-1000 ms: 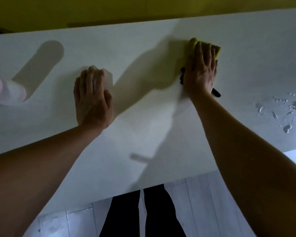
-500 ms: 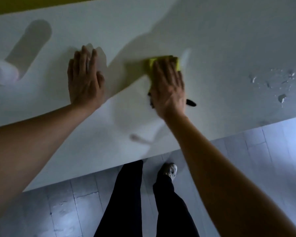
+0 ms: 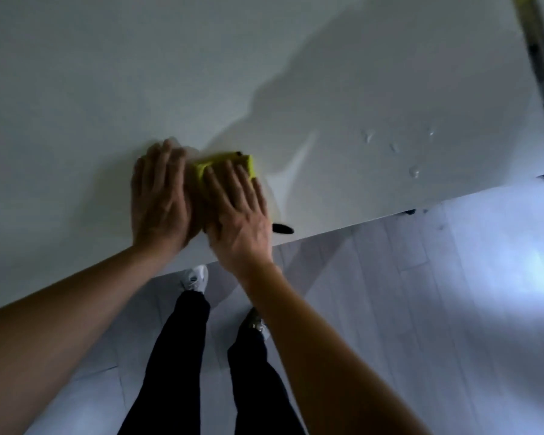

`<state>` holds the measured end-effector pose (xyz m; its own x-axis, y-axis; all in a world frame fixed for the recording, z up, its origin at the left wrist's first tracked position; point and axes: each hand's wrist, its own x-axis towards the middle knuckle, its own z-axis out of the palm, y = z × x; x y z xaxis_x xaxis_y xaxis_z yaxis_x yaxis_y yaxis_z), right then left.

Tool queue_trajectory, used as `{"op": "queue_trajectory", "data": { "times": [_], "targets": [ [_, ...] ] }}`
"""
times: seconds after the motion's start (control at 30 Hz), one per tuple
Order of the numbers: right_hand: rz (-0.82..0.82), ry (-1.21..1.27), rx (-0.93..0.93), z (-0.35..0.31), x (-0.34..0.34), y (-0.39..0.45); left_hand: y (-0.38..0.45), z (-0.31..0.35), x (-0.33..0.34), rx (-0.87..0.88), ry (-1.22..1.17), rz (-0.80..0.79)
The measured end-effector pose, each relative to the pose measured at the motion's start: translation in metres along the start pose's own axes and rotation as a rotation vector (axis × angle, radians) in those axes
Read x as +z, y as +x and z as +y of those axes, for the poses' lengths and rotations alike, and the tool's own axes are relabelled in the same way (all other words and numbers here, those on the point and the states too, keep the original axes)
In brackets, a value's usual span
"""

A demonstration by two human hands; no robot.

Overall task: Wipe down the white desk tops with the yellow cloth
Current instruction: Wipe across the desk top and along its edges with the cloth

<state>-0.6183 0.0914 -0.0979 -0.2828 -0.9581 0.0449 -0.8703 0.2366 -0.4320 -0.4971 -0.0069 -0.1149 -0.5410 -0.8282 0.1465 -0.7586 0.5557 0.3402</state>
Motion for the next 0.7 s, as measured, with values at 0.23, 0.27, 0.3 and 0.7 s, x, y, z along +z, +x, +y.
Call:
{"op": "queue_trajectory", "data": {
  "times": [0.23, 0.27, 0.3, 0.7],
  "targets": [
    [0.024, -0.028, 0.026, 0.095, -0.043, -0.021, 0.006, 0.054, 0.013, 0.066, 0.013, -0.016],
    [0.057, -0.051, 0.082, 0.120, -0.051, -0.021, 0.012, 0.067, 0.019, 0.108, 0.015, -0.019],
    [0.096, -0.078, 0.143, 0.147, -0.059, -0.022, 0.020, 0.079, 0.026, 0.143, 0.017, -0.024],
    [0.185, -0.109, 0.358, 0.171, -0.069, -0.019, 0.049, 0.109, 0.056, 0.067, 0.051, 0.020]
  ]
}}
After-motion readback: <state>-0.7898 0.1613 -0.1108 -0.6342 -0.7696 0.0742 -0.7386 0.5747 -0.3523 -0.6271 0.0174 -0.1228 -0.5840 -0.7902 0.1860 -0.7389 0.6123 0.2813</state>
